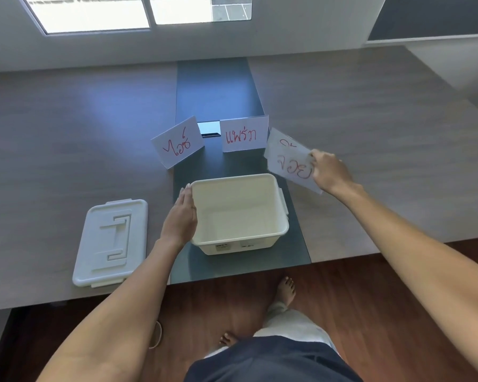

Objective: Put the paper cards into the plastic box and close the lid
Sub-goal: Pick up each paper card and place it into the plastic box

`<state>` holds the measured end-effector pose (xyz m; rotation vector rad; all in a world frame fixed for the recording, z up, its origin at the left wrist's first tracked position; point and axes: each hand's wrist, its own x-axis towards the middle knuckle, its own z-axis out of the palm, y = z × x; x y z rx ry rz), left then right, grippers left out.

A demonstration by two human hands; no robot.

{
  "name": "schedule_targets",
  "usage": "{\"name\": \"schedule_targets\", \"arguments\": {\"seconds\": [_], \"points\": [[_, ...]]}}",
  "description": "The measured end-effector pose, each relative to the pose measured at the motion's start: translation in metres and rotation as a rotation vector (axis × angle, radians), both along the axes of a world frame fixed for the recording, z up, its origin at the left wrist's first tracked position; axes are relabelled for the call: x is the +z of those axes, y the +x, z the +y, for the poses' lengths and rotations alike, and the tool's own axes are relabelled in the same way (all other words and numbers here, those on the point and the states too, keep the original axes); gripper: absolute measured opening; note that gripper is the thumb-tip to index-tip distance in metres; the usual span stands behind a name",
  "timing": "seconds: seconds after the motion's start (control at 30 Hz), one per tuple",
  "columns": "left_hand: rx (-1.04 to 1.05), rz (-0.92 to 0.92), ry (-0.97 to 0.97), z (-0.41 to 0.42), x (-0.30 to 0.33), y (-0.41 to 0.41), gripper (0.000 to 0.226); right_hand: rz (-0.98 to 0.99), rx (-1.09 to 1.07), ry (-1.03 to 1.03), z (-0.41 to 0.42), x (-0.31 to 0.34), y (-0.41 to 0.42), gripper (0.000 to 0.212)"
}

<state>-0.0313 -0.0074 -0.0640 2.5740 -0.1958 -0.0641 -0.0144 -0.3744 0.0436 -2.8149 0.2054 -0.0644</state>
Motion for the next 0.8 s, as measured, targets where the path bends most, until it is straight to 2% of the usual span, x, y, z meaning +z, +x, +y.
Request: {"name": "schedule_targets", "arguments": {"seconds": [0.17, 0.3, 0.47, 0.8], "points": [[0.044, 0.002, -0.072, -0.001, 0.0, -0.001, 0.052, -0.193, 0.079, 0.105, 0.031, 0.037, 0.003, 0.029], [0.046, 0.017, -0.082, -0.002, -0.001, -0.001, 0.053, -0.187, 0.156, 0.168, 0.055, 0.055, 0.0, 0.034], [0.075, 0.044, -0.174, -0.002, 0.001, -0.004, 0.052, -0.05, 0.301, 0.279, 0.075, 0.048, -0.014, 0.035], [0.099, 0.069, -0.303, -0.007, 0.003, -0.004, 0.054, 0.263, 0.436, 0.334, 0.089, -0.007, -0.034, 0.037]]}}
